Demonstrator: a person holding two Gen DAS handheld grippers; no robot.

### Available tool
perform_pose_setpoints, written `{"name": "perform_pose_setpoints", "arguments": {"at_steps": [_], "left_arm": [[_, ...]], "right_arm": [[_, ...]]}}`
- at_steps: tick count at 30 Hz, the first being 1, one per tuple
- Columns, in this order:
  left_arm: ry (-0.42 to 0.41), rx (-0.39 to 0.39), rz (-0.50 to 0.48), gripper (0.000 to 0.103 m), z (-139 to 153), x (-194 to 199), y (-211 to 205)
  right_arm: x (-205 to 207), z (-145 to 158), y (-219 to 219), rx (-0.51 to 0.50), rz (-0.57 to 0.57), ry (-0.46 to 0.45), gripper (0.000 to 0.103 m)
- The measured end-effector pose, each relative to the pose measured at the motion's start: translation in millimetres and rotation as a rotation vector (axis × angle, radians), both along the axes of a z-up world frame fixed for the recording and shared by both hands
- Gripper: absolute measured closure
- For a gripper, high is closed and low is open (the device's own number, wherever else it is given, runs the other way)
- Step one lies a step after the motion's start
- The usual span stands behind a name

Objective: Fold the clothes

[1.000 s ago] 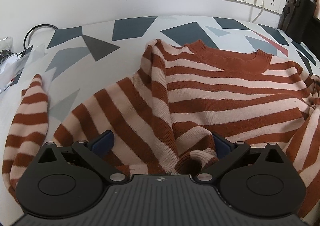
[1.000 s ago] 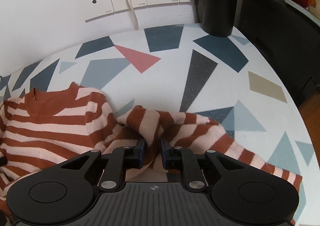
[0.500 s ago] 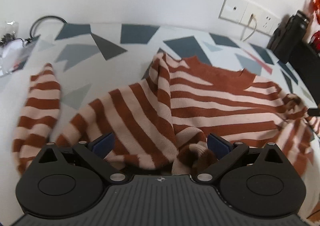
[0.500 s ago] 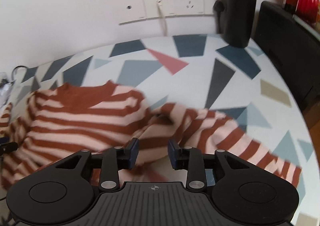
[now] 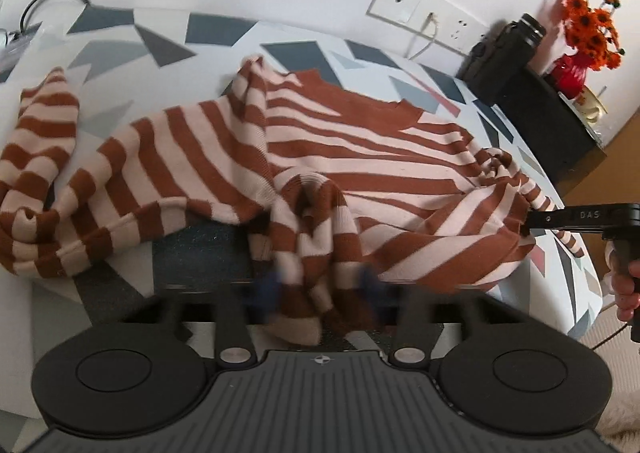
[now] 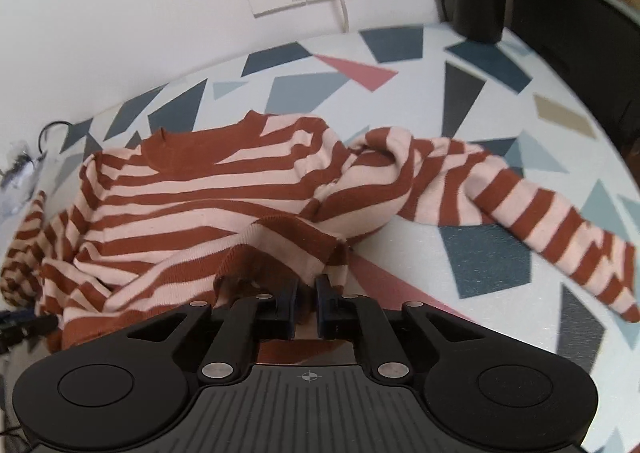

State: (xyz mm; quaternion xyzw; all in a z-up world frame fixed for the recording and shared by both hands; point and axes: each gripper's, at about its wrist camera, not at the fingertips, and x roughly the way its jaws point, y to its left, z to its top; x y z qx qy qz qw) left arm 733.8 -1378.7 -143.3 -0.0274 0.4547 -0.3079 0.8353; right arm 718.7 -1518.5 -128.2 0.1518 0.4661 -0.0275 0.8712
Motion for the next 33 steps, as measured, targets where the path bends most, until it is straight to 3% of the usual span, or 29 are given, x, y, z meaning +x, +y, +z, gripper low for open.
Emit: {"name": "perform_pose_setpoints", "arguments": {"at_steps": [3, 10, 16, 22, 23, 27, 30, 32, 33], "left_arm": [[-0.021, -0.003, -0.022, 0.084, 7.1, -4.6, 3.9], [-0.005, -0.043, -0.016, 0.085, 17.6, -14.5, 29.0], [0.114, -0.078, -0.008, 0.077, 2.7, -19.5, 49.5], [0.145, -0.164, -0.008, 0.077, 11.0, -21.9, 58.6], [0.138, -0.172, -0.025, 0.076, 13.8, -23.1, 57.1], [0.106, -0.159, -0.09, 0.055, 15.3, -27.6, 45.1], [0.102, -0.135, -0.1, 0.055, 7.9, -25.1, 36.2], [0.112, -0.127, -0.075, 0.055, 1.6, -19.2, 32.4], [0.117, -0.123, -0.062, 0.055, -1.5, -16.2, 30.6]], "right_arm": [[-12.8, 8.6, 4.2, -0.019, -0.003, -0.04, 0.098], [-47.9, 30.4, 1.1, 0.001, -0.05, -0.1, 0.1], [-75.2, 22.2, -4.4, 0.044, -0.076, -0.043, 0.099], [-92.3, 7.2, 2.5, 0.029, -0.081, 0.007, 0.1], [-95.5, 5.3, 3.0, 0.023, -0.081, 0.015, 0.1], [-105.1, -2.6, 0.9, 0.037, -0.102, 0.043, 0.1], [-107.0, -4.9, -2.4, 0.049, -0.122, 0.045, 0.098], [-104.9, -3.4, -4.5, 0.059, -0.135, 0.035, 0.092], [-103.4, -0.8, -6.4, 0.061, -0.15, 0.022, 0.084]]}}
